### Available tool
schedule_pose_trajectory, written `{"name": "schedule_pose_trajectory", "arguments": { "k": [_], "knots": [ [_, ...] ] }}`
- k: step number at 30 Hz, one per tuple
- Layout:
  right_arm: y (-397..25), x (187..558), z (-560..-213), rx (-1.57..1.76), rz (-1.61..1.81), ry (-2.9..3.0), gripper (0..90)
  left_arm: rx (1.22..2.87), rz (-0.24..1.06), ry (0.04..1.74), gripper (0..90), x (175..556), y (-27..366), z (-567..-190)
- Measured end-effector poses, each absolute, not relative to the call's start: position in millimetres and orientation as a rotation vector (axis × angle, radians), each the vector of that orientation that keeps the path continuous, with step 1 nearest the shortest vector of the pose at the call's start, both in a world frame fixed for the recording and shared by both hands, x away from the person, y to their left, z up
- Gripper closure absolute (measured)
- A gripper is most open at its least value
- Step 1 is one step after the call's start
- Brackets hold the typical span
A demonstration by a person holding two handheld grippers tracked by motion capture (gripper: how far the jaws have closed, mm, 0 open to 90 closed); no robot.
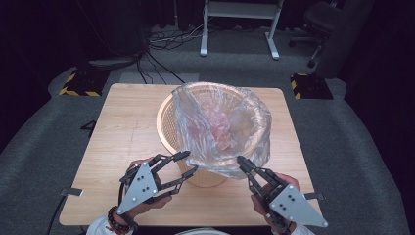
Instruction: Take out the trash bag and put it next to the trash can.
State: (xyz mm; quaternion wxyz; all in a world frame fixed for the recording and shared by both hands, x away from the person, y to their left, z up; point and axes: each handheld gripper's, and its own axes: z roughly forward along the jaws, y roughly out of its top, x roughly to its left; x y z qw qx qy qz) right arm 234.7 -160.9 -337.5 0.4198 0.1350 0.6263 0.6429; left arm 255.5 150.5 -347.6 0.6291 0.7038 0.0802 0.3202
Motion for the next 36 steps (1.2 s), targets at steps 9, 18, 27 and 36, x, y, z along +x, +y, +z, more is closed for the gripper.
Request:
{"name": "schedule_pose_trajectory", "arguments": {
  "k": [9, 18, 27, 36],
  "knots": [
    [-212.8, 252.0, -336.3, 0.597, 1.579, 1.368, 90.0, 1.613, 0.704, 0.223, 50.2, 263.0, 160.1, -346.3],
    [-244.6, 306.1, -375.9, 0.956, 1.549, 1.512, 90.0, 1.605, 0.709, 0.238, 50.7, 263.7, 161.6, -347.2],
    [-224.5, 337.8, -412.1, 1.002, 1.643, 1.842, 90.0, 1.579, 0.74, 0.268, 49.1, 265.6, 172.6, -350.8],
    [-217.2, 334.9, -427.0, 0.958, 1.603, 2.039, 90.0, 1.567, 0.775, 0.33, 46.9, 266.5, 204.6, -362.3]
  ]
}}
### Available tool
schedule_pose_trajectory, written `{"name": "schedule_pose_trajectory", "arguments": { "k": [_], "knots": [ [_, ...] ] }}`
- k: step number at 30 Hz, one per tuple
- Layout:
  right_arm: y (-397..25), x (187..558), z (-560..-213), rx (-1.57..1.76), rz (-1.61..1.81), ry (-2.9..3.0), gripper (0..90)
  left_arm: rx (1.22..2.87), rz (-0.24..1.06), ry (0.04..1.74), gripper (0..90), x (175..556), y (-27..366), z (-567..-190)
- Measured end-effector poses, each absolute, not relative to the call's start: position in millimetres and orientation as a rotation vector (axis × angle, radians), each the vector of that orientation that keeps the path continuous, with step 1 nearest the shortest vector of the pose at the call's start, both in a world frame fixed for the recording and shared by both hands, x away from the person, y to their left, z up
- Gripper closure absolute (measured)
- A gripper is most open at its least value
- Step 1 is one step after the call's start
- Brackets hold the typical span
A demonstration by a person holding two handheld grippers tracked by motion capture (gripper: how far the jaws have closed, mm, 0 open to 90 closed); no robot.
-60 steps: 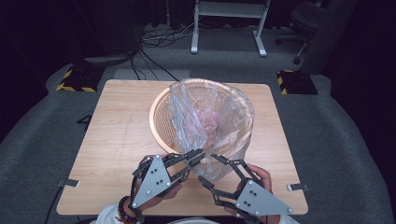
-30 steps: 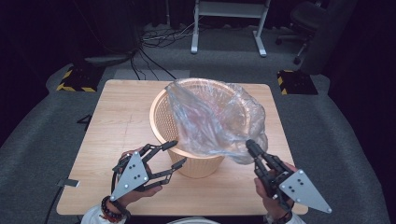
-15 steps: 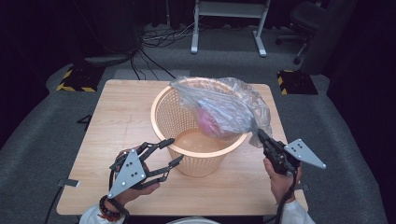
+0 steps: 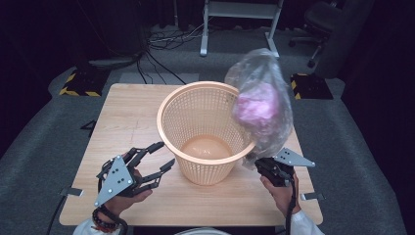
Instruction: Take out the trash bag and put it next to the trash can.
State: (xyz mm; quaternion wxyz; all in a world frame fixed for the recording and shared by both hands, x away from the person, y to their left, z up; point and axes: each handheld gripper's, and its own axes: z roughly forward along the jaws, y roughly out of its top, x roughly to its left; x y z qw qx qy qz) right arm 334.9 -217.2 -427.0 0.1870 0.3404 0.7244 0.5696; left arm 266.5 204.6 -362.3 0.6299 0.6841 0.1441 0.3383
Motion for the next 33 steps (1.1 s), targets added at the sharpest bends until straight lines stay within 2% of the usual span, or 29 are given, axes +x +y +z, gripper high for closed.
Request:
{"name": "schedule_pose_trajectory", "arguments": {
  "k": [6, 14, 17, 19, 22, 27, 31, 33],
  "knots": [
    [-229.6, 335.8, -439.5, 0.96, 1.422, 2.217, 90.0, 1.677, 0.779, 0.404, 44.8, 269.1, 234.9, -391.2],
    [-239.7, 338.1, -470.5, 0.986, 1.424, 2.393, 90.0, 1.83, 0.638, 0.551, 40.8, 284.4, 259.2, -444.1],
    [-243.2, 341.4, -480.7, 0.994, 1.432, 2.4, 90.0, 1.888, 0.565, 0.594, 38.7, 290.1, 261.8, -458.9],
    [-244.7, 342.1, -486.4, 1.01, 1.414, 2.39, 89.6, 1.946, 0.502, 0.614, 31.4, 295.8, 263.2, -466.8],
    [-248.1, 340.9, -491.5, 0.999, 1.358, 2.375, 89.6, 1.979, 0.418, 0.639, 30.2, 301.7, 266.0, -475.1],
    [-260.8, 340.1, -500.7, 1.05, 1.337, 2.362, 88.8, 2.064, 0.388, 0.688, 22.9, 309.7, 264.4, -485.9],
    [-264.0, 339.9, -502.5, 1.043, 1.303, 2.372, 86.6, 2.139, 0.368, 0.704, 22.3, 316.5, 261.2, -494.2],
    [-265.7, 339.5, -502.8, 1.05, 1.275, 2.374, 82.6, 2.148, 0.356, 0.72, 21.9, 320.2, 261.1, -498.1]
  ]
}}
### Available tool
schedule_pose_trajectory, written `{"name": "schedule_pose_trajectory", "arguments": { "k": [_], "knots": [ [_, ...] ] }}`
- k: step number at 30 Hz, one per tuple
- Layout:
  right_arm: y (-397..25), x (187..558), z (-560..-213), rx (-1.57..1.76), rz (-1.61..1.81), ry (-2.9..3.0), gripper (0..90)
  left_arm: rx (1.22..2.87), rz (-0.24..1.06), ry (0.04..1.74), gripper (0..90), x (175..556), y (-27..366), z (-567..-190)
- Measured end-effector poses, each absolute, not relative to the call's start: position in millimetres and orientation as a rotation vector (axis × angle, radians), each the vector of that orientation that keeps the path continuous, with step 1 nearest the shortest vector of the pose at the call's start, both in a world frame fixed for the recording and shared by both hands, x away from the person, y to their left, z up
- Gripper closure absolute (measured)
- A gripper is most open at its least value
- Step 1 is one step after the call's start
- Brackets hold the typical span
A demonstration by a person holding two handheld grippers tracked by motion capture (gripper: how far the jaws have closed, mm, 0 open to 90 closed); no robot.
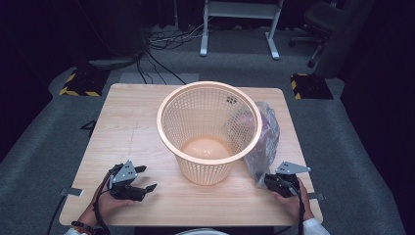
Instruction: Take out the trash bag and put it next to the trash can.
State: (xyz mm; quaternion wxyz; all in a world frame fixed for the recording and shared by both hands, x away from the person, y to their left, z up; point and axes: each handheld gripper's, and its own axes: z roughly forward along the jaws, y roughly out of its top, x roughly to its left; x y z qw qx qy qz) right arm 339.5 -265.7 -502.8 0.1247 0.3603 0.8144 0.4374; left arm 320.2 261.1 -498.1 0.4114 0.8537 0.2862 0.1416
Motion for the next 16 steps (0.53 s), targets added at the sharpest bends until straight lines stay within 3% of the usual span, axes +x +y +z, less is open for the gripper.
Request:
{"name": "schedule_pose_trajectory", "arguments": {
  "k": [16],
  "knots": [
    [-274.0, 339.0, -504.4, 1.119, 1.109, 2.33, 36.0, 2.23, 0.331, 0.785, 19.6, 327.2, 259.2, -505.4]
  ]
}}
